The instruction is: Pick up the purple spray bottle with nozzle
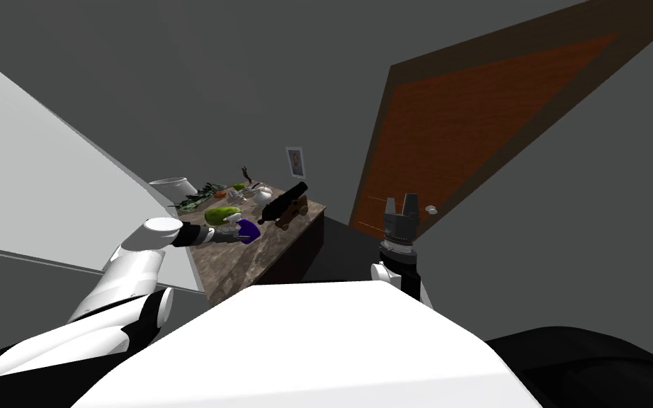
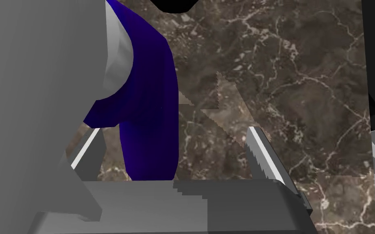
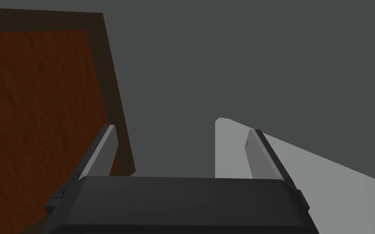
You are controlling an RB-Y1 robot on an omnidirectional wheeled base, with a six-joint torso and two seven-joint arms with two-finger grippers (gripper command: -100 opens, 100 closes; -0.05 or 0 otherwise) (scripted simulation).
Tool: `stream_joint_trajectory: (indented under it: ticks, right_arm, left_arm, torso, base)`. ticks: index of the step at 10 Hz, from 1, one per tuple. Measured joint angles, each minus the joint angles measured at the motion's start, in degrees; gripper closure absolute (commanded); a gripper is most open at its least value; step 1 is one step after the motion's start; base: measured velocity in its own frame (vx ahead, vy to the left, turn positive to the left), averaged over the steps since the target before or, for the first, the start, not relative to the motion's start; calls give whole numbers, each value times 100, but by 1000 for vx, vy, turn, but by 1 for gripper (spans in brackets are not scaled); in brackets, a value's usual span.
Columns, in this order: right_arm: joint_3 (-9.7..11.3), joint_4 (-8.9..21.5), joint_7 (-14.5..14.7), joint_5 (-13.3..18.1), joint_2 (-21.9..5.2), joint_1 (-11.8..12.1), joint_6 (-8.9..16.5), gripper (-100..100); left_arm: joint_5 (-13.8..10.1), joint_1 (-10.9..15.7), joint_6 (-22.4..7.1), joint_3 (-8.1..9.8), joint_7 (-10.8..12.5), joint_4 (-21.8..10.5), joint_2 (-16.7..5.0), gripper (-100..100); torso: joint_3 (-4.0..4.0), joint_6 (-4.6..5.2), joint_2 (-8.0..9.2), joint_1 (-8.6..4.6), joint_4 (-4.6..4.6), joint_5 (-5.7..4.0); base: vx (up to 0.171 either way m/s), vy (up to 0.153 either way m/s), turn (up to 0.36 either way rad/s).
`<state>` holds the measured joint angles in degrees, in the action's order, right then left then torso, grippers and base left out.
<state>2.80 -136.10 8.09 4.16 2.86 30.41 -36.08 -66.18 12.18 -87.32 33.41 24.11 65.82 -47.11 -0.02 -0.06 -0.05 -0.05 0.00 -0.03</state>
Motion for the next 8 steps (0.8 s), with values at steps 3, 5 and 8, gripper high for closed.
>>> stream_joint_trajectory:
  ticks: [3,5,8]
  right_arm:
    - [0,0,0,0,0,0,0,0]
    - [0,0,0,0,0,0,0,0]
    - [0,0,0,0,0,-1,0,0]
  left_arm:
    - [-2,-2,-5,-2,4,-3,4,100]
    - [-1,-2,-4,-2,2,-2,4,0]
    - [-43,34,-87,14,21,4,-82,0]
  torso:
    - [8,-1,11,-4,5,-5]
    - [8,-1,12,-3,5,-4]
    - [15,-4,22,-4,8,-5]
  base:
    - [0,0,0]
    - [0,0,0]
    - [-13,-1,31]
